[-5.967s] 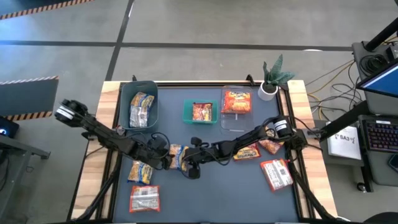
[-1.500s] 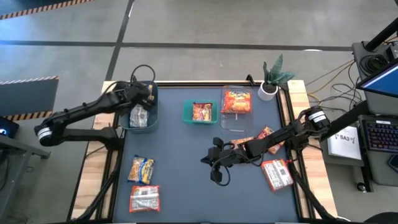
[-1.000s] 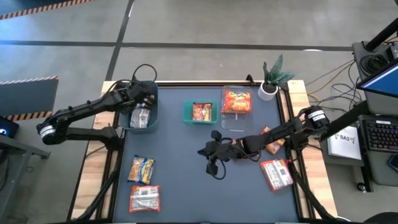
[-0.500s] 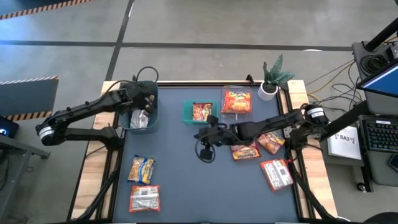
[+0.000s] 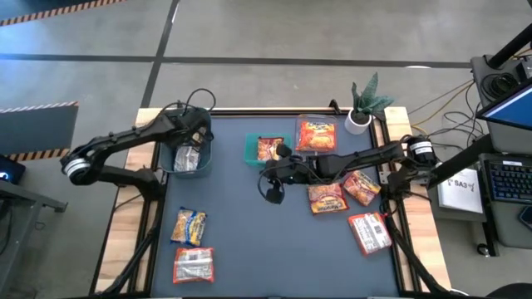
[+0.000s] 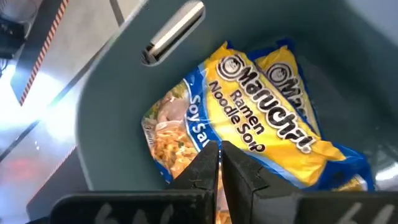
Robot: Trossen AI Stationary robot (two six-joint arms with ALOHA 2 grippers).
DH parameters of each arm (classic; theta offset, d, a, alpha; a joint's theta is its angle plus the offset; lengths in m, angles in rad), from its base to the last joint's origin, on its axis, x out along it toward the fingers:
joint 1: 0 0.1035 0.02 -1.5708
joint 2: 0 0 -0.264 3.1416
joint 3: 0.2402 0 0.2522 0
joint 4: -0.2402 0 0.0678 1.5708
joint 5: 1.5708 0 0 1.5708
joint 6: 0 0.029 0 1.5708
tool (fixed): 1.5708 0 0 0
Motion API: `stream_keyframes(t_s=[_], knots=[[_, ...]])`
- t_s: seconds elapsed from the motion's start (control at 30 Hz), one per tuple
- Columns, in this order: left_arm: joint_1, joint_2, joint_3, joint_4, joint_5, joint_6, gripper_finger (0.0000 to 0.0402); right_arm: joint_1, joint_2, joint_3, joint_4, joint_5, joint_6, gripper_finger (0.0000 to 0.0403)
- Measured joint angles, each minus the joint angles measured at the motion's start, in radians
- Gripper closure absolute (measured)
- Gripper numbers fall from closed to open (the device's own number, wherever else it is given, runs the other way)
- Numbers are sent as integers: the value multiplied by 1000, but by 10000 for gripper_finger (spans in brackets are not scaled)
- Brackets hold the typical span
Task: Sort Maruchan noodles
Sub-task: Put the top blue noodle pack into the dark blue bin
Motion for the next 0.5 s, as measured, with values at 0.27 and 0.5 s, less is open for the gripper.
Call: stream_keyframes(t_s=[0.27,0.5], knots=[[3,96,0,15,1,0,401,-3,0,-2,0,1,-16,394],[2,129,0,71,114,17,402,-8,0,-2,0,1,-15,394]])
